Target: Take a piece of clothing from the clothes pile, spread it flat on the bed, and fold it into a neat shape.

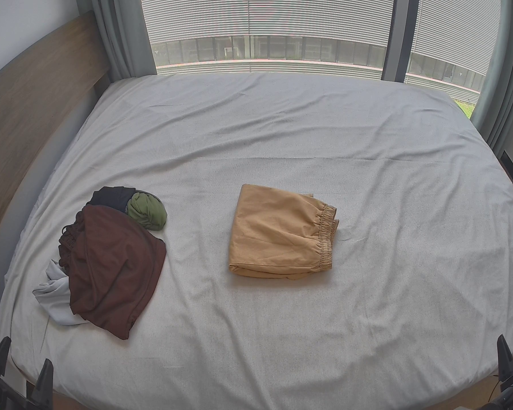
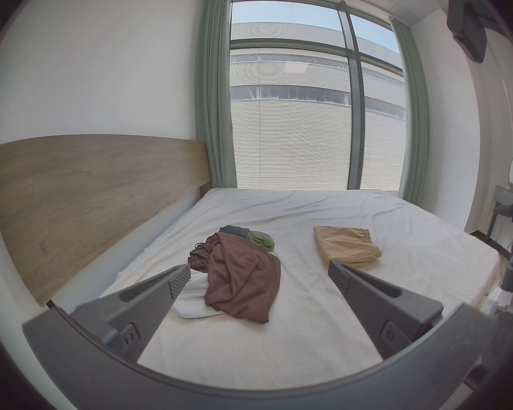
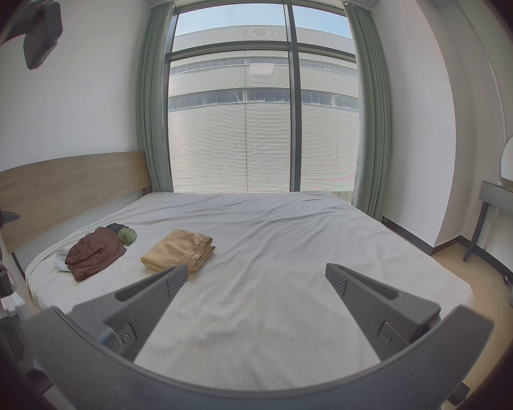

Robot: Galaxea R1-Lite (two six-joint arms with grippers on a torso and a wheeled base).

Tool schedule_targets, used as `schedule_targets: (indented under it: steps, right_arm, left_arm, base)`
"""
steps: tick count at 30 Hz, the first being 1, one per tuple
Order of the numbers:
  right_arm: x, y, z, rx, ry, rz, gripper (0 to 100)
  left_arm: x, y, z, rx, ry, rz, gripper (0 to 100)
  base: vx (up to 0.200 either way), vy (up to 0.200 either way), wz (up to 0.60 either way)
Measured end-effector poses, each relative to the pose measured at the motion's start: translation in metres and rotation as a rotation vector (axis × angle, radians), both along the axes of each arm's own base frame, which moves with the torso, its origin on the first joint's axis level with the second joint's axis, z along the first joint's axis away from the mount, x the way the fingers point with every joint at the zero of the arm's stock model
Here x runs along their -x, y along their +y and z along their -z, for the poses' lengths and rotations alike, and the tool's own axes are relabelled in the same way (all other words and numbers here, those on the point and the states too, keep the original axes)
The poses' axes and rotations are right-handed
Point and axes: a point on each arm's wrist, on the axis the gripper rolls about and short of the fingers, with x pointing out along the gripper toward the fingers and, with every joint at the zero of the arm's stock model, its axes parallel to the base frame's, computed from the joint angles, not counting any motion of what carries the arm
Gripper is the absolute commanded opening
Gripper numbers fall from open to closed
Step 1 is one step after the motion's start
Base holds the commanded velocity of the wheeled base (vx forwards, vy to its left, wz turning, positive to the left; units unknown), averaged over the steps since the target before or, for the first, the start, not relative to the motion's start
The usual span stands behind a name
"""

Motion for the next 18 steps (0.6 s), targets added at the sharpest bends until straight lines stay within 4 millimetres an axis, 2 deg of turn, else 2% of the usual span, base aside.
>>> schedule_targets:
  steps: [3,18]
  right_arm:
    - [0.0000,0.0000,0.0008,0.006,0.008,0.002,100]
    - [-0.0001,0.0005,0.0015,0.018,0.016,-0.021,100]
  left_arm:
    - [0.0011,0.0013,0.0024,-0.025,0.007,-0.046,100]
    - [0.0027,0.0016,0.0038,-0.037,-0.003,-0.024,100]
  base:
    - [0.000,0.000,0.00]
    - [0.000,0.000,0.00]
